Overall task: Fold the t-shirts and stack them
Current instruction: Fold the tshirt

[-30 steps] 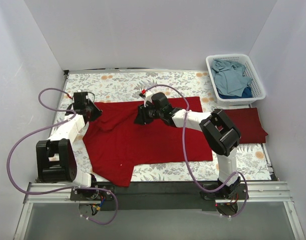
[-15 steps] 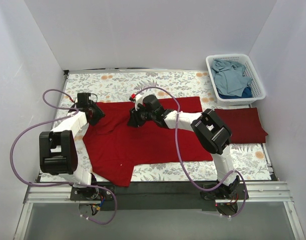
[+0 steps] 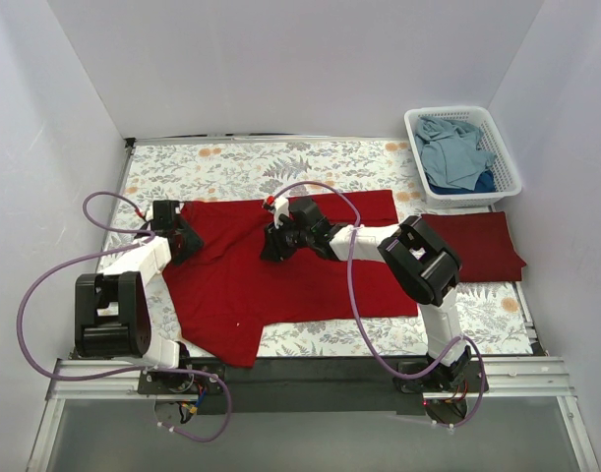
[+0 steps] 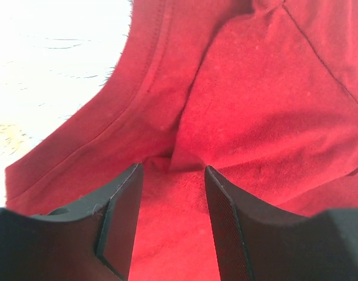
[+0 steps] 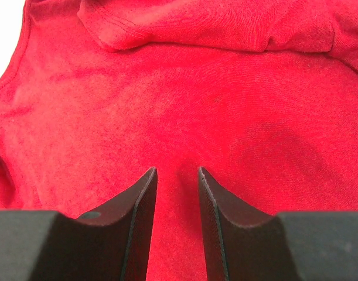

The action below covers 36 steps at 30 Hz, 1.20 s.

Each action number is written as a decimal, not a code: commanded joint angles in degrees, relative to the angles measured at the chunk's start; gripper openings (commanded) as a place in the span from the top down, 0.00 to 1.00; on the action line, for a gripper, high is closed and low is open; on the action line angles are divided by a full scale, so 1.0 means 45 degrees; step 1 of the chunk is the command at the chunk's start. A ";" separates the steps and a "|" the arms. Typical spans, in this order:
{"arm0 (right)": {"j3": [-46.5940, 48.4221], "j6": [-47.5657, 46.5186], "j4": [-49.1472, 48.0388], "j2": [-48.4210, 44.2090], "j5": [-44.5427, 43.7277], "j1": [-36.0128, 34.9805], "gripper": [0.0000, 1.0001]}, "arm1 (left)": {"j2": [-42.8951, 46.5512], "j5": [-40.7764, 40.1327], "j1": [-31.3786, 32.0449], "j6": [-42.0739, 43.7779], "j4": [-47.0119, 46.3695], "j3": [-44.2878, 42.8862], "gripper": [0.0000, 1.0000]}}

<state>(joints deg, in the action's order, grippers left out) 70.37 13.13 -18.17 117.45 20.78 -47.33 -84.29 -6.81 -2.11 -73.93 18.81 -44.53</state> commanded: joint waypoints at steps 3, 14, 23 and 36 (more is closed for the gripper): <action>-0.0208 -0.0026 -0.0785 -0.0709 0.0110 -0.0029 0.60 | 0.1096 -0.0773 0.0000 0.0179 -0.0566 0.0404 0.55; -0.0344 0.0110 -0.0961 -0.0631 0.0168 -0.0048 0.59 | 0.0080 -0.0499 0.0000 -0.0075 -0.0137 0.0482 0.67; -0.0364 0.0169 -0.1059 -0.0534 0.0246 -0.0029 0.59 | -0.0174 -0.0362 0.0000 -0.0211 -0.0019 0.0541 0.69; -0.0247 0.0072 -0.1059 -0.0494 0.0442 -0.0048 0.59 | 0.0273 -0.0050 0.0019 -0.0270 0.0956 -0.0511 0.95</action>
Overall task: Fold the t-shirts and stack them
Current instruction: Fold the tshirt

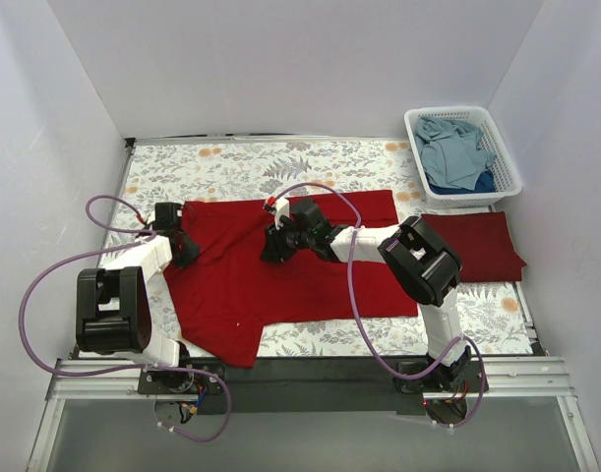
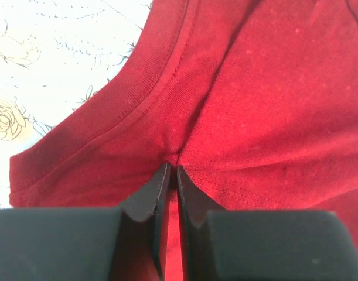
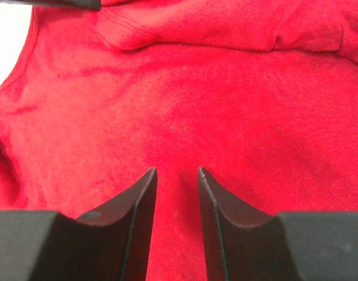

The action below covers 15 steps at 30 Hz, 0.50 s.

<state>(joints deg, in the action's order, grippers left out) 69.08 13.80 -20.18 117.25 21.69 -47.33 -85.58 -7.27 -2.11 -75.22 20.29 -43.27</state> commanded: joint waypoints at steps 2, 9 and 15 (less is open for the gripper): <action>0.0292 -0.0157 -0.0612 -0.0392 0.0179 -0.0029 0.59 | 0.0852 0.0188 0.0019 0.0036 0.0685 -0.1048 0.96; 0.1406 -0.0430 -0.0515 0.0037 0.0218 -0.0029 0.60 | 0.0309 0.0795 0.0078 0.0075 0.1388 -0.2396 0.94; 0.1933 -0.0606 -0.0475 0.0486 0.0199 -0.0048 0.59 | -0.0375 0.1497 0.0175 -0.0178 0.1408 -0.3098 0.96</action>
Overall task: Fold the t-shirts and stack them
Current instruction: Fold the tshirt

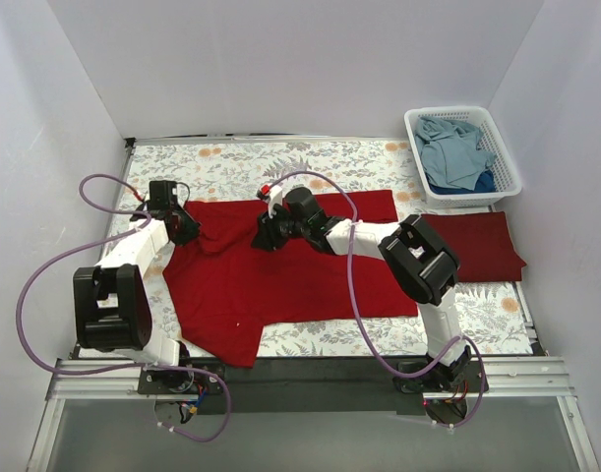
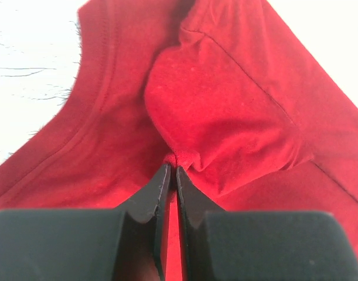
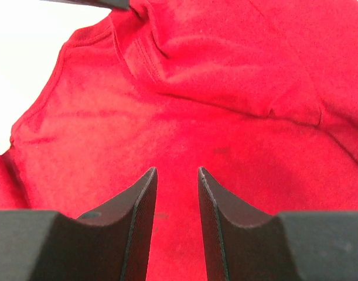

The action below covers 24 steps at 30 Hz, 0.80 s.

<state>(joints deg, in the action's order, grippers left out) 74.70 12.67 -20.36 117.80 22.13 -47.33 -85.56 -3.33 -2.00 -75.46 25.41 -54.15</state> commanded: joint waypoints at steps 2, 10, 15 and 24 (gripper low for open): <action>0.0900 -0.0451 -0.0417 0.0502 0.0024 -0.0068 0.60 | -0.0595 0.0721 0.0249 -0.0262 0.0291 -0.1321 1.00; 0.2441 -0.1408 -0.0300 0.1614 -0.1185 -0.0556 0.61 | -0.2858 0.0624 0.0269 -0.0536 0.0136 -0.3942 1.00; 0.3438 -0.1584 -0.0280 0.2589 -0.2220 -0.0771 0.61 | -0.3857 0.0721 0.0249 -0.0692 -0.0138 -0.4742 1.00; 0.5099 -0.0941 -0.0222 0.3939 -0.3120 -0.0830 0.58 | -0.4854 0.1189 0.0249 -0.0555 -0.0236 -0.5310 1.00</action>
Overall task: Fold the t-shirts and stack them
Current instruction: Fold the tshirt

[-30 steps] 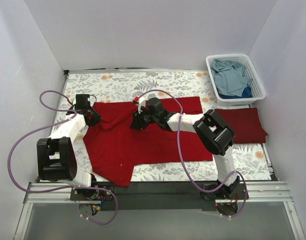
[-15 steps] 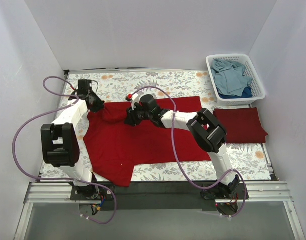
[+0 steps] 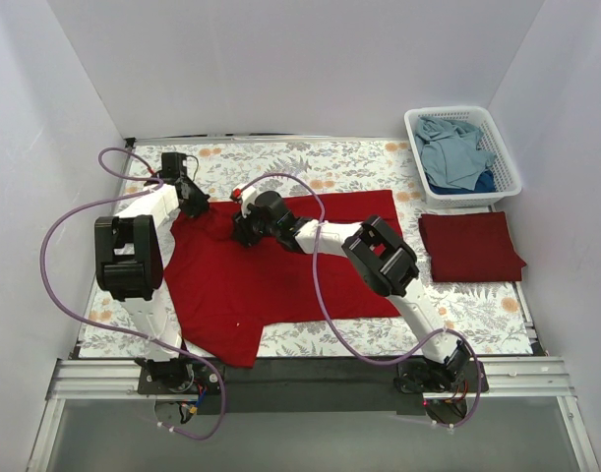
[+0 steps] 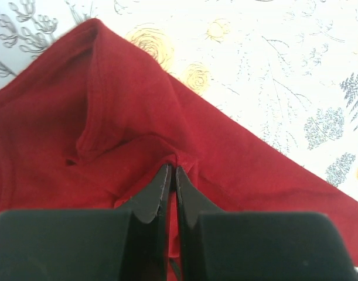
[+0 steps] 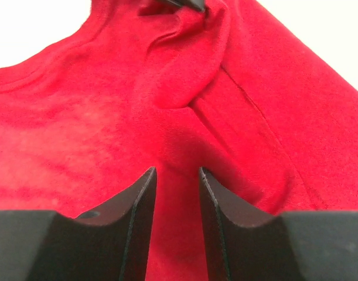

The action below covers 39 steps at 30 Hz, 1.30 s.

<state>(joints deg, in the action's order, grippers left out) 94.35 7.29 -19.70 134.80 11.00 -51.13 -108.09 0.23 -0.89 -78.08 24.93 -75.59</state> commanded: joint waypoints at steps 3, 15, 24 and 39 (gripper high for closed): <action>0.0248 0.0896 -0.0387 -0.0227 -0.0707 0.0113 0.57 | 0.0562 0.0652 0.0002 0.0008 -0.0090 -0.0312 1.00; -0.3483 0.1993 -0.0524 -0.3781 0.0736 0.0484 0.56 | 0.5149 0.0105 0.0021 -0.0557 0.1217 0.2869 1.00; -0.5709 0.1700 -0.0504 -0.5540 0.0913 0.0795 0.55 | 0.8042 -0.0577 0.0021 -0.1456 0.1550 0.6191 1.00; -0.6299 0.0667 0.2479 -0.7105 0.0176 0.5303 0.53 | 0.8067 -0.1671 -0.0524 -0.1752 0.0402 0.6432 0.46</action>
<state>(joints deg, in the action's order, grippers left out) 65.56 13.39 -13.80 105.23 14.48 -31.09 -72.31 -3.70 -1.41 -86.74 30.85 -42.48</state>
